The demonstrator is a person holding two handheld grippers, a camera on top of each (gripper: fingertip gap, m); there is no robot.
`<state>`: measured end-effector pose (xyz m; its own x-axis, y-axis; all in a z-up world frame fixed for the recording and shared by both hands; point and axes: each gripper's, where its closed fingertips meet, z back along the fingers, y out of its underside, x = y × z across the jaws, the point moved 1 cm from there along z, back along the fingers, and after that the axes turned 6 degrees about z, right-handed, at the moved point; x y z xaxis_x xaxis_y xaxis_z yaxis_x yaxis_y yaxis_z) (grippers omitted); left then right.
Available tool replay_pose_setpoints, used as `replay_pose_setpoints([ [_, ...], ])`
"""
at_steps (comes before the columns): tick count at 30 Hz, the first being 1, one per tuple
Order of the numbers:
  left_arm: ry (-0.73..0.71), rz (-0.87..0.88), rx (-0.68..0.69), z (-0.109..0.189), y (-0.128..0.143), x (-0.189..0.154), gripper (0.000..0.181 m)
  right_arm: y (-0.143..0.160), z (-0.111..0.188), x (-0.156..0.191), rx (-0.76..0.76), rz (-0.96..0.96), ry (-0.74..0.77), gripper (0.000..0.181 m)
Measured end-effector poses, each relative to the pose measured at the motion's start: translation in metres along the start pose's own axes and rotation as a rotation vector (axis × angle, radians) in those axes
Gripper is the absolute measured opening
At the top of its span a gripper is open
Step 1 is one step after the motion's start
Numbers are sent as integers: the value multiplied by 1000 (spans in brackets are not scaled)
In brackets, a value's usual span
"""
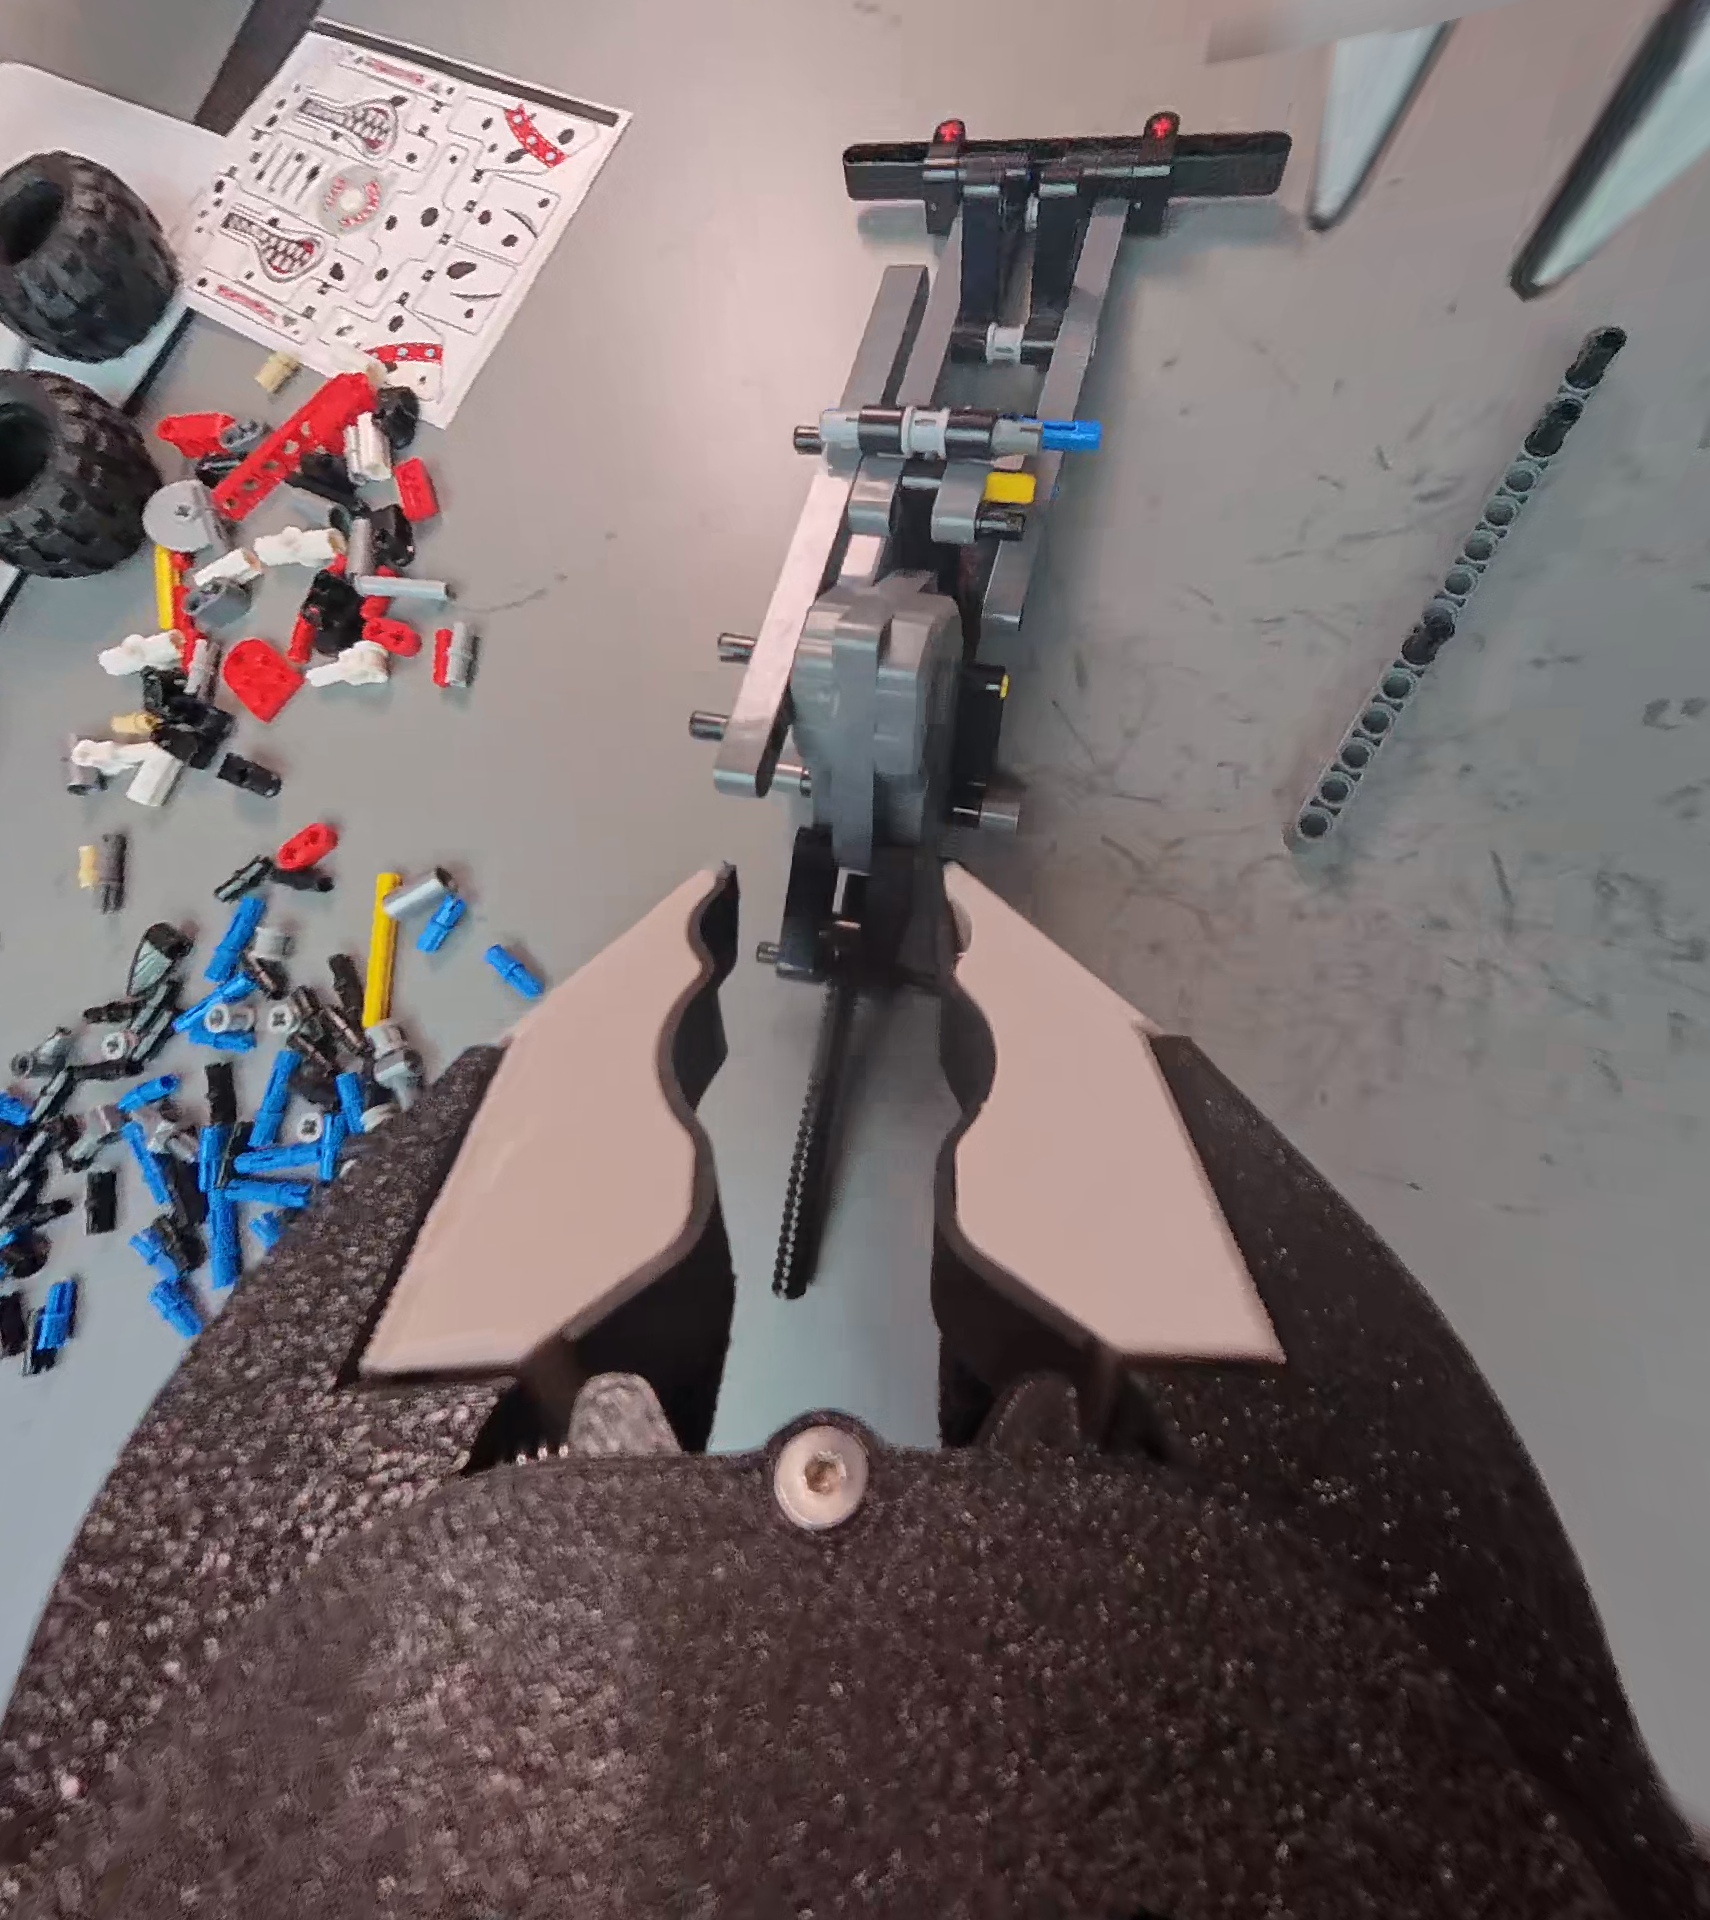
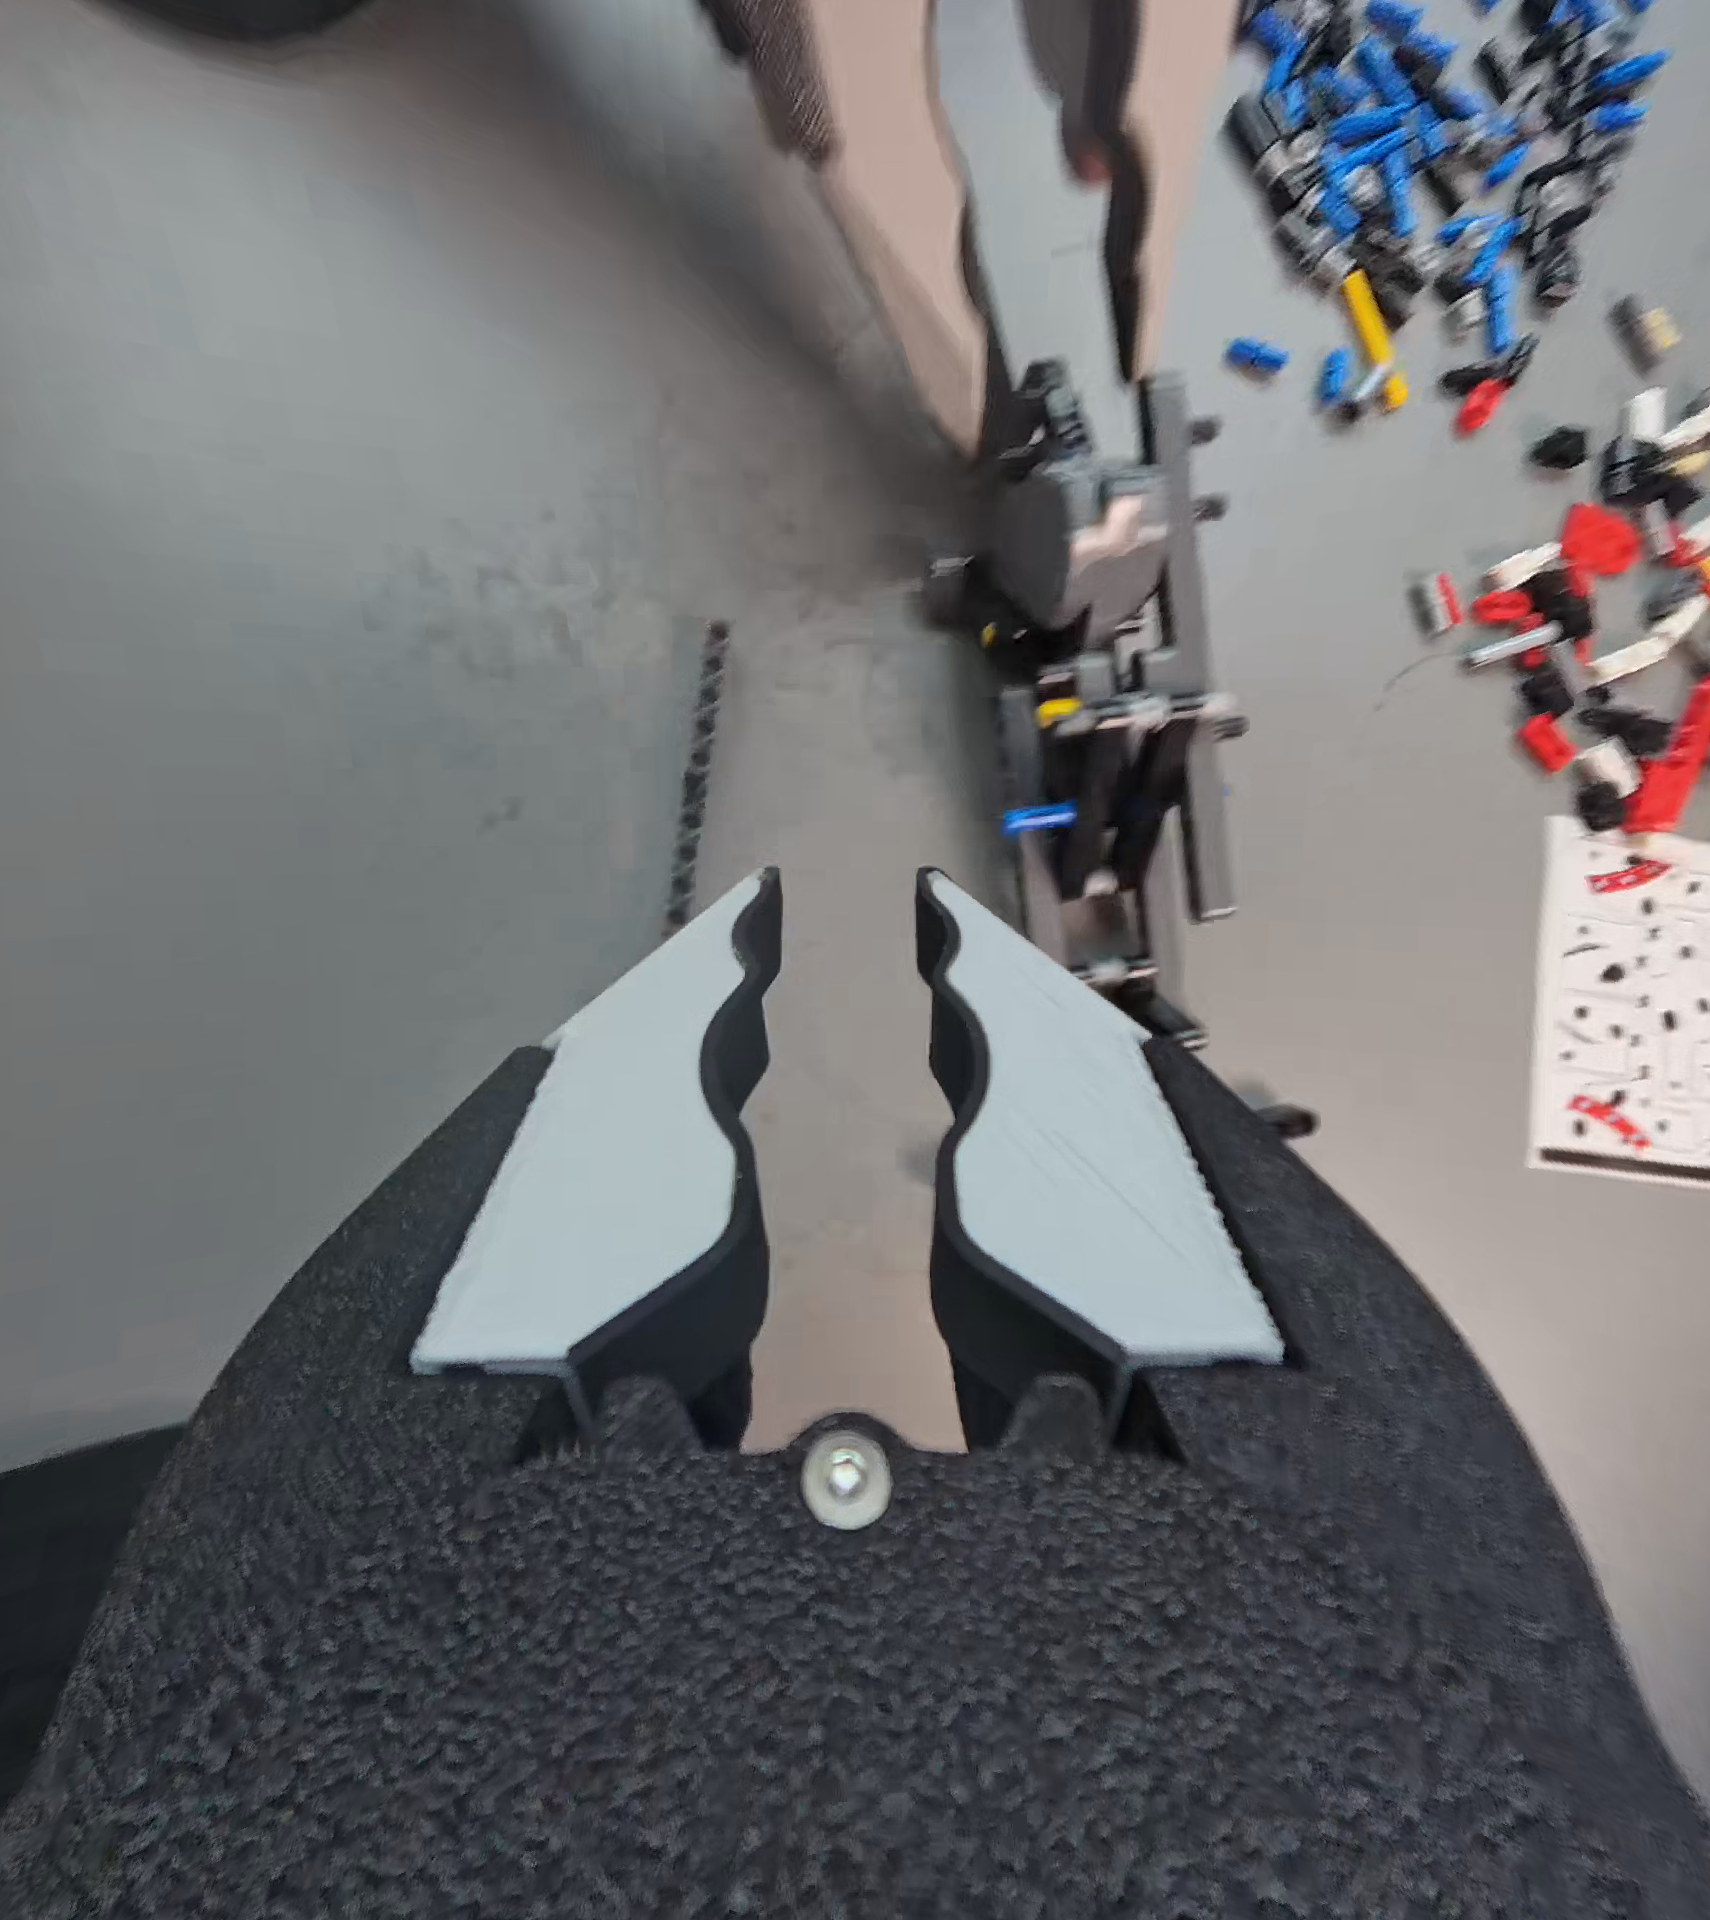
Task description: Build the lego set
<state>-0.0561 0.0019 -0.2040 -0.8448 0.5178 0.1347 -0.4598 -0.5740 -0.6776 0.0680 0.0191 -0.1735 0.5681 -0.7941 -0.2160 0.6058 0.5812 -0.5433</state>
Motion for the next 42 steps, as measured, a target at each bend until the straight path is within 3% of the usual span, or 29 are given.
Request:
replay_pose_setpoints([
  [3,6,6,-74,17,-4,-4,40,32,-7,40,71,-52,-51,28],
  [5,88,-1,-118,22,-9,-21,41,44,-14,49,69,-87,-36,28],
  [7,191,-17,-153,23,-14,-45,42,48,-20,54,42,-142,-52,22],
  [8,231,-31,-162,21,-15,-57,42,45,-19,55,6,-161,-64,10],
  [11,303,-79,-144,14,-13,-82,44,38,-18,56,-32,-127,-86,7],
  [14,369,-86,-138,10,-12,-100,44,15,-5,50,-165,-180,-140,7],
  [18,393,-69,-177,14,-17,-104,14,-11,12,35,-336,-247,-153,7],
  [20,404,-42,-206,19,-19,-102,10,-23,20,25,-447,-284,-133,7],
  [24,539,114,-371,38,-38,-101,9,-52,50,10,-791,-340,-92,4],
  [27,659,214,-524,59,-56,-98,9,-64,69,-5,-1014,-405,-17,32],
  [29,718,284,-587,68,-63,-94,8,-65,75,-8,-1087,-419,-10,36],
  [36,822,369,-677,81,-73,-96,8,-86,58,9,-1105,-392,-48,27],
  [42,769,353,-649,72,-70,-96,9,-93,46,13,-1052,-356,17,8],
])
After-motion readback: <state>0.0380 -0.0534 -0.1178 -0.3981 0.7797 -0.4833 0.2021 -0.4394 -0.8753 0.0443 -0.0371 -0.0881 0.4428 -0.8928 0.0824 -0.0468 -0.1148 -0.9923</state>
